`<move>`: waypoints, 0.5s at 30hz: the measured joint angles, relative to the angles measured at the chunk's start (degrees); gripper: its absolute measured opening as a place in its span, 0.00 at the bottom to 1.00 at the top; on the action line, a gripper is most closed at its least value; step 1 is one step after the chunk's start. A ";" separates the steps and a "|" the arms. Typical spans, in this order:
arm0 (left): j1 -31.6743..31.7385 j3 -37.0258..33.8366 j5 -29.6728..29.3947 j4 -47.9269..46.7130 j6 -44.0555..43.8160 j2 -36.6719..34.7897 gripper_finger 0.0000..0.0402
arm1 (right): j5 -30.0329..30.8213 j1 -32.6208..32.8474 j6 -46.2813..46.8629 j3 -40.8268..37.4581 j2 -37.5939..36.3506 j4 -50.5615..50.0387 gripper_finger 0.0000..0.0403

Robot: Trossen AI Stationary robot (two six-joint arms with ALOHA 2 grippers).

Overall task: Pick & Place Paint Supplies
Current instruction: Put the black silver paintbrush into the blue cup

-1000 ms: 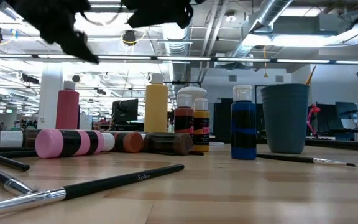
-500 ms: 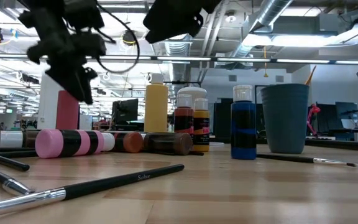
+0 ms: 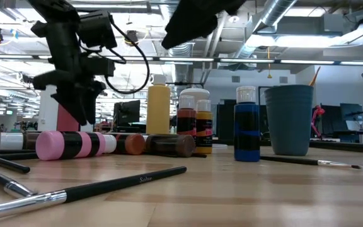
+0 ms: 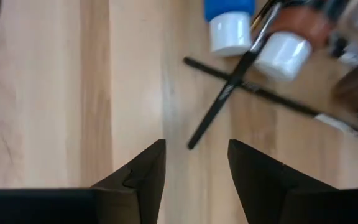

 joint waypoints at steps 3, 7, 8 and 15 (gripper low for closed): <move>0.00 0.00 -1.32 1.38 0.19 1.59 0.42 | 0.00 0.63 0.01 -1.81 0.04 2.55 0.45; 0.00 0.00 -1.45 2.36 0.18 3.28 0.42 | -0.02 1.27 0.26 -2.86 0.04 4.38 0.45; 0.00 0.00 -1.45 2.27 0.18 3.74 0.41 | -0.02 1.25 0.26 -3.24 0.04 5.03 0.45; -0.20 0.00 -0.99 2.30 0.18 7.80 0.40 | -0.05 1.25 0.28 -4.50 0.07 6.48 0.45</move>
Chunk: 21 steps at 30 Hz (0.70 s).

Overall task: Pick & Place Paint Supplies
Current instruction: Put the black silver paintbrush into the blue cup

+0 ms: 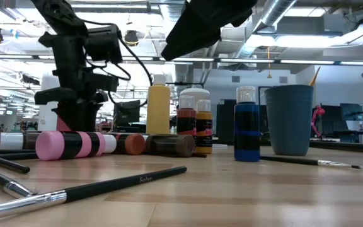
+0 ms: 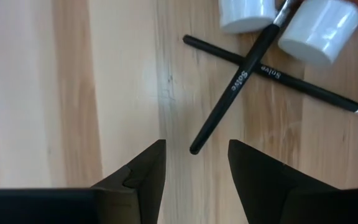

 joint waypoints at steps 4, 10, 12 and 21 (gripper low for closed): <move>0.00 0.00 0.00 0.81 0.00 1.24 0.40 | -0.02 -0.04 -0.26 0.00 0.00 0.38 0.45; 0.00 0.02 0.11 1.53 0.00 1.79 0.39 | -0.02 -0.04 -0.71 0.00 0.00 0.76 0.45; 0.00 0.02 0.11 1.59 0.00 1.79 0.38 | -0.02 -0.04 -0.73 0.00 0.00 0.74 0.45; 0.00 0.00 0.39 1.80 0.00 1.79 0.34 | -0.02 -0.04 -0.89 0.00 0.00 0.74 0.45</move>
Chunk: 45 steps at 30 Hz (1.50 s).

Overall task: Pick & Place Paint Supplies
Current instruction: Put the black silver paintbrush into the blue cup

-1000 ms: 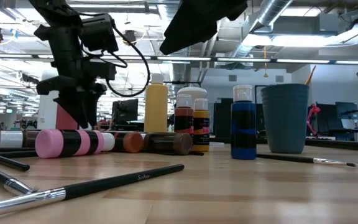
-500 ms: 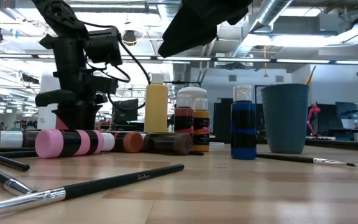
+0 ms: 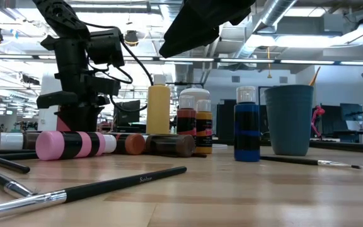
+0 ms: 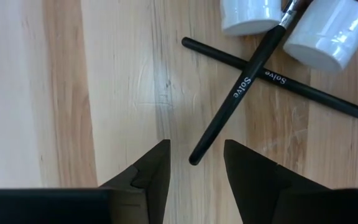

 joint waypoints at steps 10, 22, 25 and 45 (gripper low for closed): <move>0.00 0.00 0.22 0.09 0.00 0.44 0.36 | -0.01 0.00 0.01 0.00 0.00 -0.04 0.45; 0.02 -0.30 0.87 0.81 -0.02 3.89 0.35 | -0.01 0.00 0.00 0.00 0.04 -0.07 0.45; 0.01 -0.40 0.90 0.79 -0.02 2.91 0.29 | -0.02 0.00 -0.01 0.00 0.04 -0.07 0.45; -1.40 3.50 -4.73 -10.15 -6.32 1.15 0.01 | -0.24 1.58 -0.90 -0.02 0.04 0.95 0.45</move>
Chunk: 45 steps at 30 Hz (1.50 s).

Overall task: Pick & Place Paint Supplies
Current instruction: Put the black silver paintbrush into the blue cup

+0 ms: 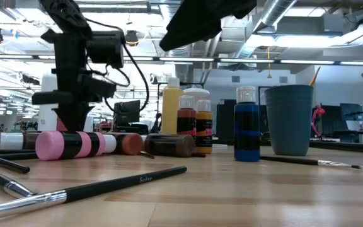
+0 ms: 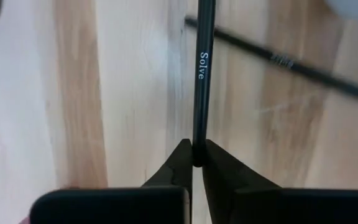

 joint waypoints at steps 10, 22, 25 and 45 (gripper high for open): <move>-4.43 2.44 0.60 -5.43 -8.58 -9.80 0.01 | -0.04 2.30 -0.15 0.00 0.00 3.24 0.45; -13.53 2.44 0.02 -1.94 -19.58 -28.88 0.01 | -0.04 2.92 -0.10 0.00 0.05 6.97 0.45; -15.84 2.44 -0.57 2.49 -20.38 -32.49 0.01 | -0.04 2.92 0.00 0.00 0.68 7.76 0.45; -29.02 -14.84 -2.88 51.13 -14.84 -35.88 0.01 | -3.16 2.92 -6.68 0.00 1.53 12.51 0.25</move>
